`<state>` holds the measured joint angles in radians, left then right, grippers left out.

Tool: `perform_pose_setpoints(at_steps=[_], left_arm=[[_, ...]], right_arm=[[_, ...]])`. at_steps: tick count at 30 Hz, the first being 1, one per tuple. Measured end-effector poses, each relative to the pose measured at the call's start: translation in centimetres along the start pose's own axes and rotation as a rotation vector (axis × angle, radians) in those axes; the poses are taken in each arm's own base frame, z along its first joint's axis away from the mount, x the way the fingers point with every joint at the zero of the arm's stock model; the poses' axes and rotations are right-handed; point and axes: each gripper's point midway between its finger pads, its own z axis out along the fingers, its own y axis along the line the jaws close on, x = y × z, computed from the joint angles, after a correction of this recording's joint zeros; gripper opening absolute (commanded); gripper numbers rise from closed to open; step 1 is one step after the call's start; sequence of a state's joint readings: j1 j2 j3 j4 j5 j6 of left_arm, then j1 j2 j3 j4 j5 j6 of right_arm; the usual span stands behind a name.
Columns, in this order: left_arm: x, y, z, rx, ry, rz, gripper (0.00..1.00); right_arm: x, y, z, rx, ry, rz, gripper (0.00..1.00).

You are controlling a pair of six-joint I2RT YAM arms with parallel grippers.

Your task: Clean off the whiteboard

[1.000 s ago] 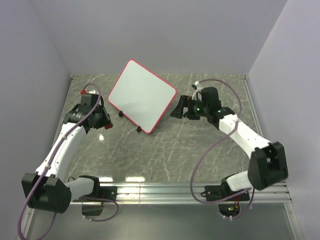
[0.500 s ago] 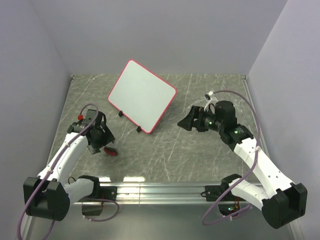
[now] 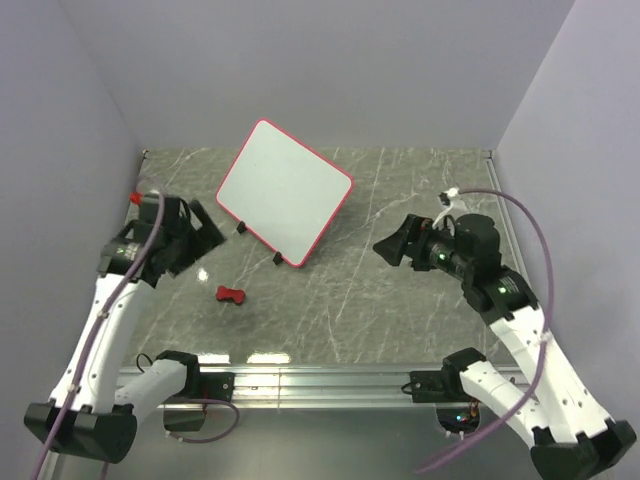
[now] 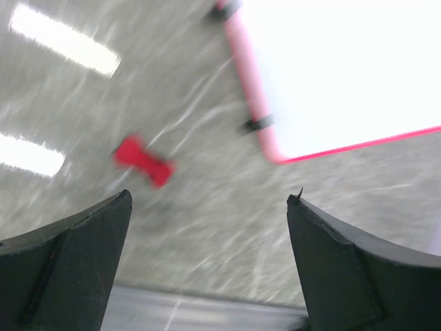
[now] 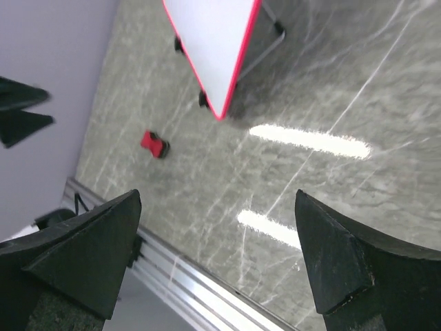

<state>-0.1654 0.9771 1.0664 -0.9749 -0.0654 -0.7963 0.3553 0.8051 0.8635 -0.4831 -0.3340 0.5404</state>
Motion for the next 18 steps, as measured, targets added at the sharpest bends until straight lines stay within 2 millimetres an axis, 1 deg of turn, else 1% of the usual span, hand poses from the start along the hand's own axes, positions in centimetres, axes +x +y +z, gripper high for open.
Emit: perform_pose_setpoints(at_steps=[3, 5, 6, 9, 10, 12, 15, 18], left_arm=[[-4.4, -3.9, -4.3, 0.132, -0.131, 0.018, 0.99], [-6.6, -5.9, -7.0, 0.2, -0.2, 0.036, 1.0], [-7.5, -6.7, -8.2, 0.227, -0.225, 0.047, 0.99], [-9.6, -8.6, -10.5, 0.279, -0.279, 0.081, 0.99], [-10.1, -9.0, -11.0, 0.288, -0.289, 0.09, 0.99], [-10.7, -9.5, -11.3, 0.292, -0.301, 0.111, 1.0], [-10.7, -9.3, -10.9, 0.275, -0.292, 0.144, 0.99], [-10.5, -9.1, -10.5, 0.262, -0.283, 0.173, 0.99]], right_arm=[[-2.0, 1.0, -2.3, 0.008, -0.095, -0.011, 0.99], [-3.2, 1.8, -3.9, -0.001, -0.162, -0.022, 0.99], [-3.4, 1.9, -4.4, -0.002, -0.182, -0.024, 0.99], [-3.8, 2.3, -6.1, -0.007, -0.235, -0.033, 0.99], [-3.9, 2.3, -6.4, -0.006, -0.246, -0.034, 0.99], [-3.7, 2.0, -6.6, 0.007, -0.247, -0.032, 0.99], [-3.2, 1.5, -6.6, 0.032, -0.229, -0.024, 0.99], [-3.0, 1.4, -6.7, 0.036, -0.225, -0.022, 0.99]])
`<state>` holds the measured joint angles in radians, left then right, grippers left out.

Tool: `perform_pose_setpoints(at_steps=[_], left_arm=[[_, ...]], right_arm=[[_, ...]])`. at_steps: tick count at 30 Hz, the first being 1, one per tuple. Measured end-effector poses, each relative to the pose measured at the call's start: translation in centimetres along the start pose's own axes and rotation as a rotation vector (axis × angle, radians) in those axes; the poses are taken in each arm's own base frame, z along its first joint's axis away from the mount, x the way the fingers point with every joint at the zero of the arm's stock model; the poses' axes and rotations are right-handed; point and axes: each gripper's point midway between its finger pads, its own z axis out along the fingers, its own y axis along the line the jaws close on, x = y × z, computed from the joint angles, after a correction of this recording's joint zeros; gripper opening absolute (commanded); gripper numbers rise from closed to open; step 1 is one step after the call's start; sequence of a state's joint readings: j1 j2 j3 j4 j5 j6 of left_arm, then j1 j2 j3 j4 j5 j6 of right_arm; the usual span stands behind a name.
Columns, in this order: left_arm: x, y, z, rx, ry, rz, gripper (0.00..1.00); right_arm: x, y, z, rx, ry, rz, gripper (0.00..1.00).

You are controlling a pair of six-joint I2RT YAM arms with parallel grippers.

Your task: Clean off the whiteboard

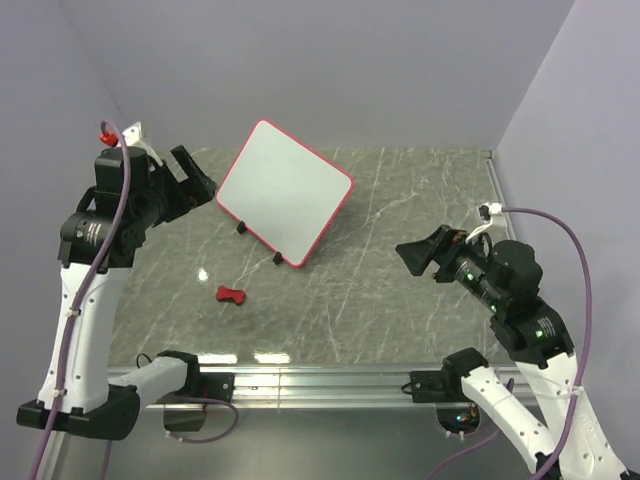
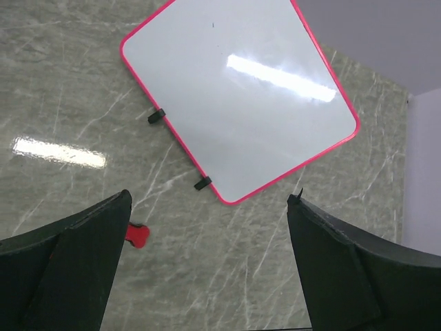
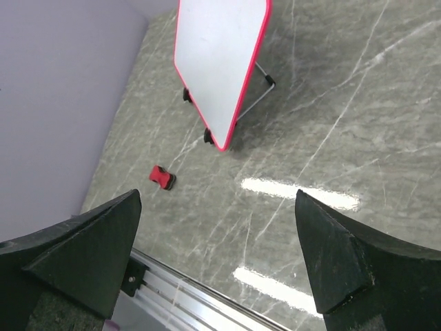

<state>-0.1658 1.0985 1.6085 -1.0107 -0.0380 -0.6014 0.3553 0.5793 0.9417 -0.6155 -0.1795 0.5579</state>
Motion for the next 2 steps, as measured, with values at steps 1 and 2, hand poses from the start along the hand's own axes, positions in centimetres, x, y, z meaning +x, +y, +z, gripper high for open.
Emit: perform_pose_setpoints(at_steps=[1, 2], left_arm=[[0.04, 0.04, 0.06, 0.001, 0.001, 0.011, 1.0], [0.06, 0.01, 0.13, 0.004, 0.003, 0.019, 0.99]], right_arm=[[-0.04, 0.06, -0.13, -0.004, -0.005, -0.001, 1.0], [-0.06, 0.13, -0.29, -0.009, -0.012, 0.001, 1.0]])
